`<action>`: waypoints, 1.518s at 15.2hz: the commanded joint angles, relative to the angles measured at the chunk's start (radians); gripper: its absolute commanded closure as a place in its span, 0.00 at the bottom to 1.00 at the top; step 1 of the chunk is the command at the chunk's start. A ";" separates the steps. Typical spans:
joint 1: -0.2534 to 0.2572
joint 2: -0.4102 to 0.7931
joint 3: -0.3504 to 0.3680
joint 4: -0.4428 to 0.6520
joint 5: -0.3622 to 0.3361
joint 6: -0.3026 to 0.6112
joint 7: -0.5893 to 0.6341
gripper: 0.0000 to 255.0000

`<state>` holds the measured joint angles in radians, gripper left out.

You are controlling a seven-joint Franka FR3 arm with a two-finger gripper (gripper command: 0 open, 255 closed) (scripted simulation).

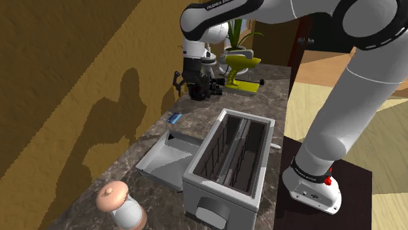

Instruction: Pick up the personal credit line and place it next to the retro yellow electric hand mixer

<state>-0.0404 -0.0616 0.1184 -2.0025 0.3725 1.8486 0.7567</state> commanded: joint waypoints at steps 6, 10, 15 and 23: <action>-0.002 0.285 -0.004 0.179 0.104 0.046 0.215 0.00; -0.005 0.438 -0.011 0.284 0.170 0.067 0.324 0.00; 0.004 0.498 -0.007 0.298 0.200 0.108 0.354 0.00; 0.019 0.515 0.002 0.270 0.211 0.158 0.347 0.00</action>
<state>-0.0213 0.4534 0.1207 -1.7322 0.5828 2.0059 1.1042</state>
